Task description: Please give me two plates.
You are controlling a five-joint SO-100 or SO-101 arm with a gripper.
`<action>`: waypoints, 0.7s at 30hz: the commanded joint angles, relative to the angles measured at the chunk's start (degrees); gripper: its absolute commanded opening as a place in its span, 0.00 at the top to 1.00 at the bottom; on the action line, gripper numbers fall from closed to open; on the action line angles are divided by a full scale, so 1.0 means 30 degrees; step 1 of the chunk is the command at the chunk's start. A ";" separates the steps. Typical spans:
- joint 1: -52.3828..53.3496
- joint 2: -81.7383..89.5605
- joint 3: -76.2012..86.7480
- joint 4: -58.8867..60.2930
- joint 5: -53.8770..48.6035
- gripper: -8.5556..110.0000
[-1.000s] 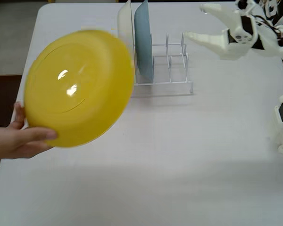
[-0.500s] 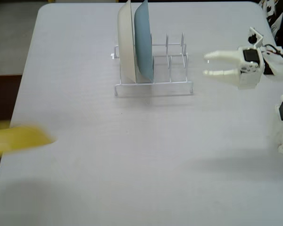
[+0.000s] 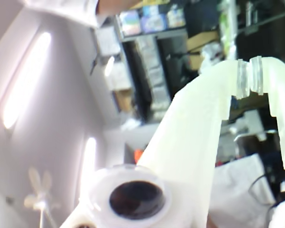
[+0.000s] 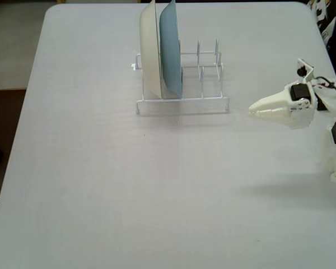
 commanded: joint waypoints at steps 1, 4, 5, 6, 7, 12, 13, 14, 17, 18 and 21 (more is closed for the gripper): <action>0.0381 0.0439 0.0732 0.0088 0.0381 0.93; 0.0381 0.0469 0.1904 -0.0146 0.0439 0.93; 0.0381 0.0469 0.2256 -0.0293 0.0234 0.93; 0.0439 0.0469 0.2607 -0.0615 -0.0293 0.93; 0.0527 0.0469 0.2959 -0.0674 -0.0352 0.93; 0.0557 0.0469 0.3926 0.0176 0.0937 0.93; 0.0674 0.0469 0.4160 0.0234 0.1025 0.93; 0.0703 0.0469 0.4365 0.0264 0.1113 0.93; 0.0703 0.0469 0.5010 -0.0059 0.1143 0.93; 0.0762 0.0469 0.5215 -0.0059 0.1201 0.93; 0.0791 0.0469 0.5859 -0.0205 0.1436 0.93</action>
